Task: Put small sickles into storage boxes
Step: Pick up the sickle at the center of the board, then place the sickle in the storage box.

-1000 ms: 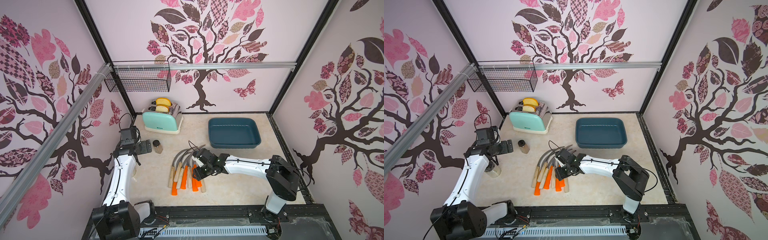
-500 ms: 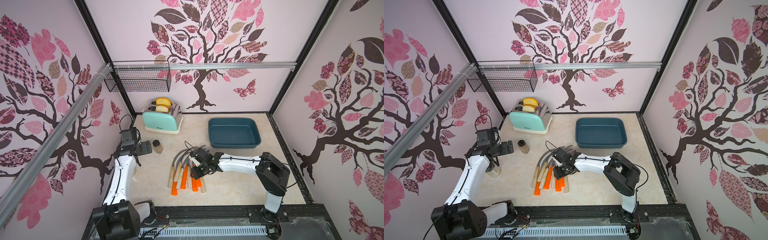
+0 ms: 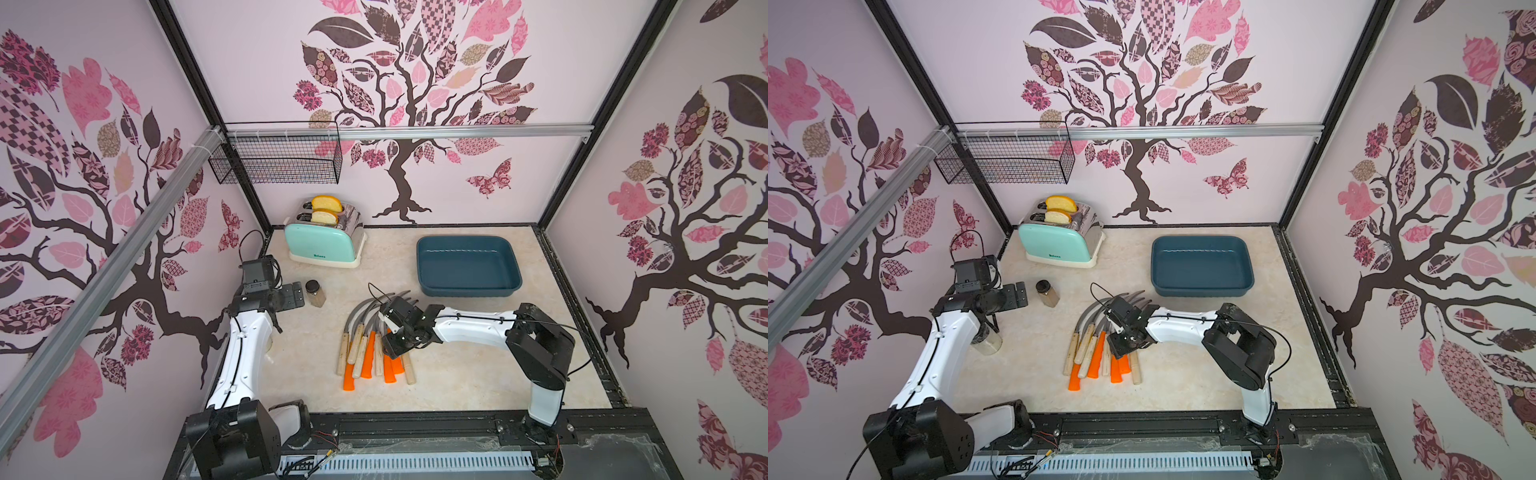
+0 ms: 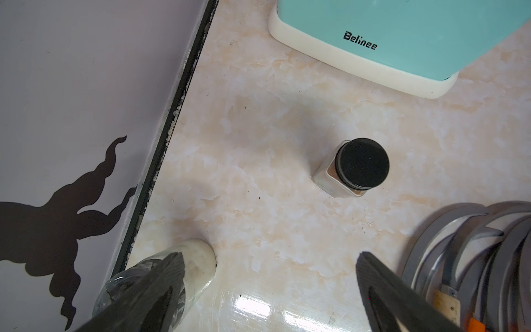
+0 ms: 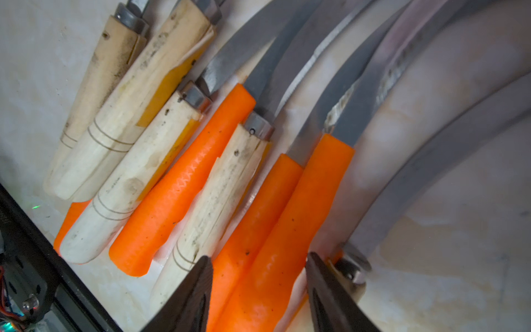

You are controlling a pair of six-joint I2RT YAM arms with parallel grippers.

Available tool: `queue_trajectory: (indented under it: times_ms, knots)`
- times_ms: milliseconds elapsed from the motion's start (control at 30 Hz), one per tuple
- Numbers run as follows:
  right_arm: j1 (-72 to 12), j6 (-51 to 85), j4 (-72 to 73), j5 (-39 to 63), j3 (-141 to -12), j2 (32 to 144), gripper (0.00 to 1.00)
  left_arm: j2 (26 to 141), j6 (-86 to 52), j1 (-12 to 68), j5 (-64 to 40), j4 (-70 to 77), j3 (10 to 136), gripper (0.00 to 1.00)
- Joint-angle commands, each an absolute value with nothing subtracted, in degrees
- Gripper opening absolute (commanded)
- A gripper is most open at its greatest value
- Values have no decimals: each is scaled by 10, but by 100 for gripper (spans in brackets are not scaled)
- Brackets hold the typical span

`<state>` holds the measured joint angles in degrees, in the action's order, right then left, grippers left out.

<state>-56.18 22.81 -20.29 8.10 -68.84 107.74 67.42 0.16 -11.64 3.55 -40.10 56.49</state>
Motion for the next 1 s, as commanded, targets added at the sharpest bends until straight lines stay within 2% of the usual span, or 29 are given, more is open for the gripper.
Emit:
queue_trajectory:
  times_ms: [0, 967]
  knots:
    - [-563, 217, -236, 58, -696, 1088, 55, 677, 7, -120, 27, -397, 568, 98]
    - [-562, 187, -322, -35, -736, 1118, 46, 687, 19, -120, 1, -402, 587, 98]
